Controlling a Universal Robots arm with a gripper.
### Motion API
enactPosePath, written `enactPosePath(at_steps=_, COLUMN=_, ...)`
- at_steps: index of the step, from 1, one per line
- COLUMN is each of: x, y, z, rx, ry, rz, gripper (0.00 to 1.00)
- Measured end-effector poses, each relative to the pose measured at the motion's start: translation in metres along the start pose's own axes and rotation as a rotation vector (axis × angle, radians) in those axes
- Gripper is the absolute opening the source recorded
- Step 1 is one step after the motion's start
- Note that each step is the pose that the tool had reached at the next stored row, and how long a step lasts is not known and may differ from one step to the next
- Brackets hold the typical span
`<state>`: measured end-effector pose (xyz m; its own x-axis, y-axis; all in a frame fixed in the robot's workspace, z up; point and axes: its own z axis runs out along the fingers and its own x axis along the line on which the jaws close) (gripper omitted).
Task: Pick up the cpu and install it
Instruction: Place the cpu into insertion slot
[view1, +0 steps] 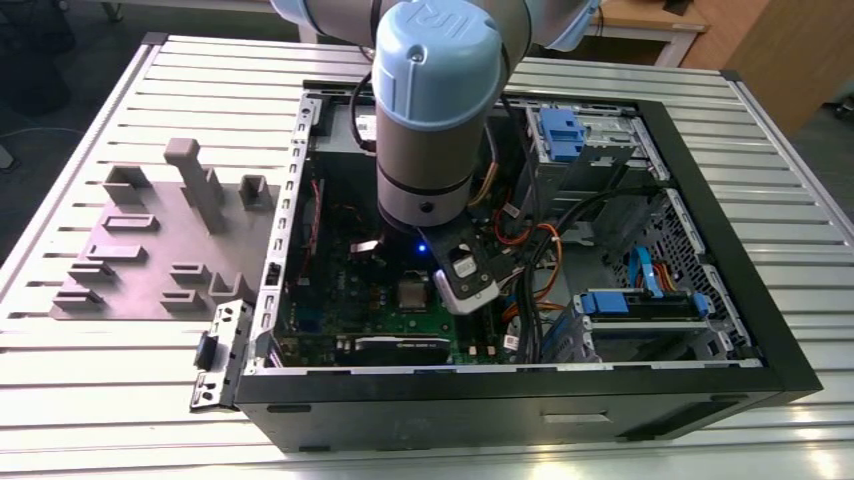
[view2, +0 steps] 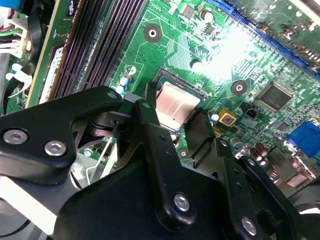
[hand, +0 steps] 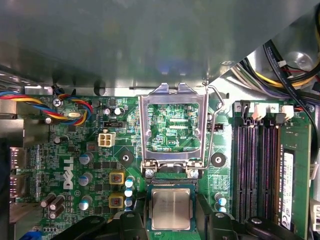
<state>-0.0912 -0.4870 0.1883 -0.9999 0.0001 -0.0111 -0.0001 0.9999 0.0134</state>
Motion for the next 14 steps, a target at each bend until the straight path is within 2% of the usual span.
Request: enactPosePath(at_steps=14, x=0.0, y=0.0, z=0.0019, rx=-0.001, ry=-0.0002, rz=0.0, gripper=0.47)
